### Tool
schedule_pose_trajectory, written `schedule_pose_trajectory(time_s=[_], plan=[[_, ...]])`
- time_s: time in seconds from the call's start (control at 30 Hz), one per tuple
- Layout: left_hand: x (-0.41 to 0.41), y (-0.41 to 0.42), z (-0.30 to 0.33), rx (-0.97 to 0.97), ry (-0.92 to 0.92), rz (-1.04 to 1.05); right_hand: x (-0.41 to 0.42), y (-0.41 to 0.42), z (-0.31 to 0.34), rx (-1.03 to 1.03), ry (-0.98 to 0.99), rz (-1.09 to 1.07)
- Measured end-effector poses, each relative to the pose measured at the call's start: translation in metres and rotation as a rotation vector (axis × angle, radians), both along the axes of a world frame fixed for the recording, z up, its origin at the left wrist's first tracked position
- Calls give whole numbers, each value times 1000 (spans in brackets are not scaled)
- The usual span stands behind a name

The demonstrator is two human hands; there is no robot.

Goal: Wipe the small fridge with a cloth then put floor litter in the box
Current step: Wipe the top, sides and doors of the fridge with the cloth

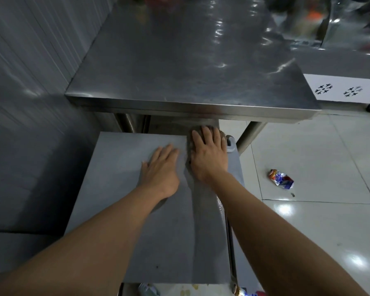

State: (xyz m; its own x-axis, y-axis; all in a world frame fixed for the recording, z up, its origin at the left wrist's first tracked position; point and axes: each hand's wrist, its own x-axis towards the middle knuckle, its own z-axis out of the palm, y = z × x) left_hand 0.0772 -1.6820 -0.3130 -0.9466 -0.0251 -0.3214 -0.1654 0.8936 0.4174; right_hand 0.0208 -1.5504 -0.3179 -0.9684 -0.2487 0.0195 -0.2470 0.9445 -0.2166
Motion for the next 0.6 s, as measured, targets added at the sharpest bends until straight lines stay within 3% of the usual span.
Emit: schedule_pose_trajectory(time_s=[0.27,0.4,0.5,0.6], plan=[[1,1,-5,-3,22,17,42,35,-5,-62,11,-23],[2,5,-8,-33,43,24,1,35,1,62,-10,33],[1,6,-11,-49,39,34,-29,28,6,49,-72,18],[0,5,-11,-43,28,36,-6,35,1,5,-1,32]])
